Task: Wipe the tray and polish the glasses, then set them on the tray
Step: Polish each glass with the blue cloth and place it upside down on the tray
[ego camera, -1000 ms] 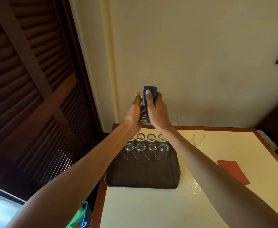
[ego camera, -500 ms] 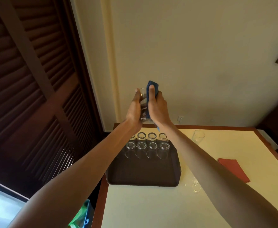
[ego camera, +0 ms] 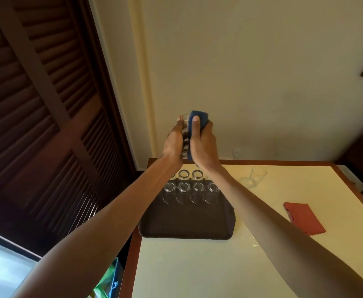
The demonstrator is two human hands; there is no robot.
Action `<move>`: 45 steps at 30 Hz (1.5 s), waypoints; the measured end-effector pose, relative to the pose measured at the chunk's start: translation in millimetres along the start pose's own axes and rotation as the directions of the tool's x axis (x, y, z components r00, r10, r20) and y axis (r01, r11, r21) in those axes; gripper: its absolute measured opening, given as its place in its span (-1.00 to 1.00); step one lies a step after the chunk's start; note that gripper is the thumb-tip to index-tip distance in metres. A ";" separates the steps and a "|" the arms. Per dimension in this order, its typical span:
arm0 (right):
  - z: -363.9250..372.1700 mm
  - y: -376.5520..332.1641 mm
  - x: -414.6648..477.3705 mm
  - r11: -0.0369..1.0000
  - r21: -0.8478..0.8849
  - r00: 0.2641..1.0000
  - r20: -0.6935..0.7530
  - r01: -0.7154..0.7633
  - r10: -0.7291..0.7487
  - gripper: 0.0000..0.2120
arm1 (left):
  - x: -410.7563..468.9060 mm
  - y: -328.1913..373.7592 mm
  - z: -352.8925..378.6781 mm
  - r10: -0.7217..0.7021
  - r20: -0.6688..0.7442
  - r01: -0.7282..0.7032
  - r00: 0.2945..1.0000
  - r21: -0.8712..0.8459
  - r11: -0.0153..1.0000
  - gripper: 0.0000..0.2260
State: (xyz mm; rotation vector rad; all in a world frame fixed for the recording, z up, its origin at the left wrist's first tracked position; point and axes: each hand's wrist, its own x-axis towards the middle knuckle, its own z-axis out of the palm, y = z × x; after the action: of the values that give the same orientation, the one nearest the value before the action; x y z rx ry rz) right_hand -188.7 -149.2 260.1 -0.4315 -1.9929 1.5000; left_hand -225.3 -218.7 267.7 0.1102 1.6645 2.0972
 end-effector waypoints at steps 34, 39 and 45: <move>-12.7 25.8 15.0 0.999 -0.047 1.000 0.014 0.008 -0.007 -0.59 | 26.4 -28.3 13.2 -0.043 -0.011 0.042 0.999 -0.064 0.997 -0.43; -10.5 28.0 24.4 0.893 0.196 0.913 0.114 -0.406 0.391 -0.35 | 26.3 -26.9 13.6 -0.013 -0.038 0.016 0.999 0.078 0.997 -0.37; 5.2 39.4 -12.6 0.973 -0.004 0.964 0.131 -0.232 0.230 -0.55 | 32.8 -24.9 0.8 -0.063 -0.112 0.070 0.992 0.057 0.996 -0.41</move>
State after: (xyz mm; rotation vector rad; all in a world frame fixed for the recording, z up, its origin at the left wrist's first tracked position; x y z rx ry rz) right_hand -186.1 -148.3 218.5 -0.5927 -2.0914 1.7203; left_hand -246.8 -200.9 237.4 -0.0428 1.7713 2.0374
